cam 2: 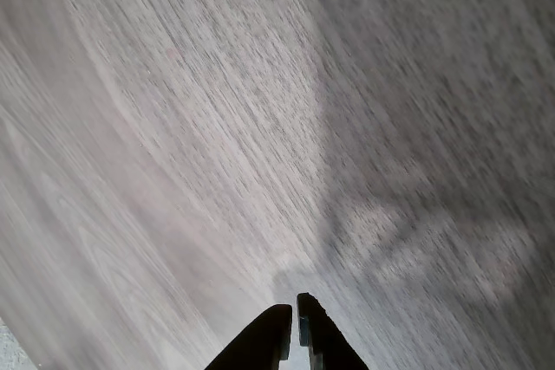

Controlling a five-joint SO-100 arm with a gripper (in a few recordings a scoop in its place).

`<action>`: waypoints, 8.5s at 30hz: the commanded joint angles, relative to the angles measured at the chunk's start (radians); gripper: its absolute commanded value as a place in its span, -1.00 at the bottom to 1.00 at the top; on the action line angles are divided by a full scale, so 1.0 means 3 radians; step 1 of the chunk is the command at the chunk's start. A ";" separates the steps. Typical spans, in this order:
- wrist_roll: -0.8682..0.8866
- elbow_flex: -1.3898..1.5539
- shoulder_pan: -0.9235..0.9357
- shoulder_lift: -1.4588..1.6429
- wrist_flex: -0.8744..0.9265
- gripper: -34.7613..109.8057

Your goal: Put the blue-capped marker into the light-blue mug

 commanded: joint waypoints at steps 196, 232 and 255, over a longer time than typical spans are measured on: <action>-0.3963 0.0000 0.1145 0.0082 -0.0915 -0.45; -0.4633 -0.2408 0.0828 -0.2337 -0.3523 -0.11; -0.4520 -0.1416 0.0394 -0.2761 -0.4178 -0.10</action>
